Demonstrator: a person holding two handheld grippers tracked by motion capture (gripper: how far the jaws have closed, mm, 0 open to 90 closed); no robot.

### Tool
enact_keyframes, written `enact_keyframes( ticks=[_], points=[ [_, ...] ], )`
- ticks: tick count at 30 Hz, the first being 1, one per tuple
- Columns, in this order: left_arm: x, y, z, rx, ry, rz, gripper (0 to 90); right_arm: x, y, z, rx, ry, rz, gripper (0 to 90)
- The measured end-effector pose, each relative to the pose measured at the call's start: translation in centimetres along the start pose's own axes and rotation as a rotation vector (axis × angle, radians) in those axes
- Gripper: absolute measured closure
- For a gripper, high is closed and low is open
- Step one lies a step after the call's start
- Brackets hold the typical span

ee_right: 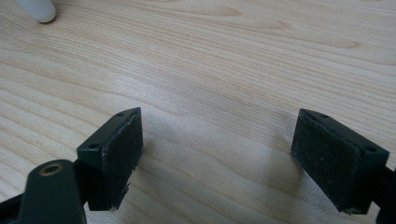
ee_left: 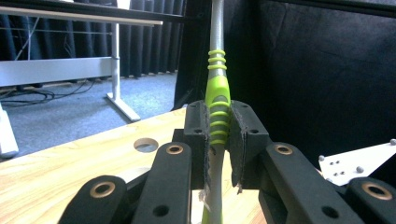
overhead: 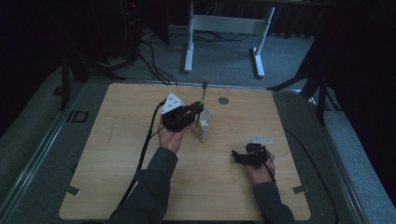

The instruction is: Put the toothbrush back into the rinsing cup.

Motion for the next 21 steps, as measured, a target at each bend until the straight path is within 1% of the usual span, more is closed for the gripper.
enact_keyframes(
  ticks=[9,10,17,20,21],
  points=[
    [0.5,-0.2,0.3,-0.005,-0.010,0.001,78.7,0.0,0.0,0.0,-0.001,0.000,0.000,16.3],
    [0.6,-0.2,0.3,-0.014,-0.011,0.003,78.7,0.0,0.0,0.0,0.000,0.000,0.000,16.3],
    [0.8,-0.2,0.4,-0.027,-0.020,0.010,78.7,0.0,0.0,0.0,0.000,0.002,0.000,16.3],
    [1.1,-0.3,0.4,-0.037,-0.020,0.005,78.7,0.0,0.0,0.0,-0.005,0.008,-0.001,16.3],
    [1.2,-0.3,0.4,-0.034,-0.021,0.005,78.7,-0.1,0.0,0.0,-0.008,0.011,-0.002,16.3]
  ],
)
Point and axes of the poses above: each handheld gripper's, and its own axes: x roughly forward along the jaws, y roughly out of its top, z roughly to its right, the point moved 8 cm from there along x, roughly forward along the jaws, and after that the axes turned 13 degrees about y, right-handed, at the moved point
